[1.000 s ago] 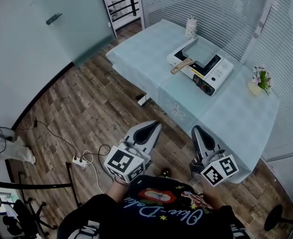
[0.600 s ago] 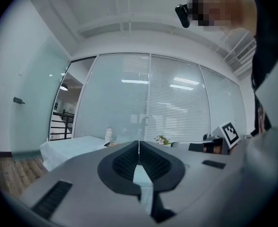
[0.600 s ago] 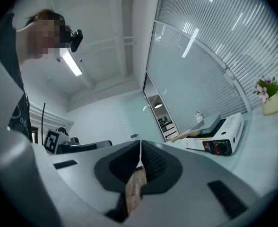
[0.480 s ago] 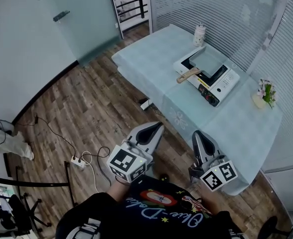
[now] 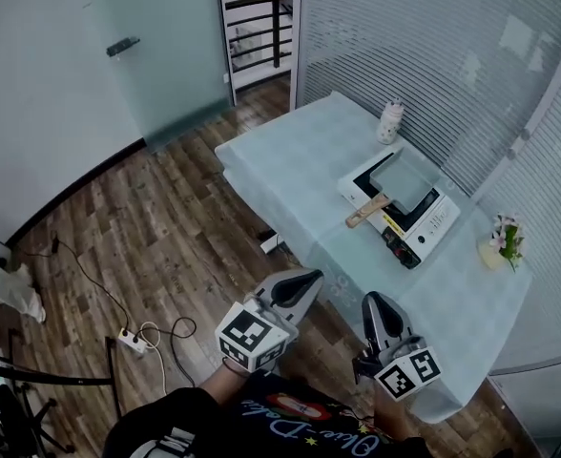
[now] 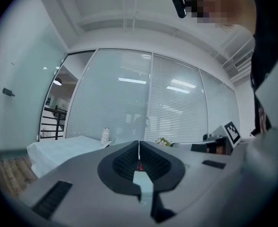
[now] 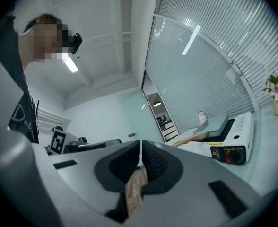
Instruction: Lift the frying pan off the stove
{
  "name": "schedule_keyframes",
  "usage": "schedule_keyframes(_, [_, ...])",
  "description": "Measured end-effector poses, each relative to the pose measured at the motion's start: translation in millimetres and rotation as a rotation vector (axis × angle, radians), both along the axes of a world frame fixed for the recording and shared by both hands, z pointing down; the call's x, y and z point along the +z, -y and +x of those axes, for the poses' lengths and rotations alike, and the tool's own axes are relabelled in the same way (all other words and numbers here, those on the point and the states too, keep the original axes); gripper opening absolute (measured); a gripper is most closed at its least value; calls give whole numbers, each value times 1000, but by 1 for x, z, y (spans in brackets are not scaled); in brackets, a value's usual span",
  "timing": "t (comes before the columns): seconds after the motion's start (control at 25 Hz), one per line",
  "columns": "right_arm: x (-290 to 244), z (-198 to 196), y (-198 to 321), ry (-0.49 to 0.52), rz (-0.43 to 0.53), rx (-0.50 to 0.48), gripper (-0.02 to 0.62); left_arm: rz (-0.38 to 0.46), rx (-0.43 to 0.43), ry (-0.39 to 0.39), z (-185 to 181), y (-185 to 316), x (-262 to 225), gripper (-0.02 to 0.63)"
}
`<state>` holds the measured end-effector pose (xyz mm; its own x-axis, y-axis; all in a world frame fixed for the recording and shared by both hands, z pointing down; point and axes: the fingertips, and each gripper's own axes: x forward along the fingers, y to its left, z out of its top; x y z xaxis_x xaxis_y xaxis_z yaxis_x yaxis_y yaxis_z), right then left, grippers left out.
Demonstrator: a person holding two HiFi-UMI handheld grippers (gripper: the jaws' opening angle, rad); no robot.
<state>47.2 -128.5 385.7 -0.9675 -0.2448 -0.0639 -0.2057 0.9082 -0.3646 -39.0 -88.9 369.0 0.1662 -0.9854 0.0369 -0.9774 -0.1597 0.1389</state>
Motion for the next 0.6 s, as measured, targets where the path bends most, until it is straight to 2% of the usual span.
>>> schedule_keyframes(0.6, [-5,-88,56,-22,25,94,2,24,138,-44,-93,73,-1,8])
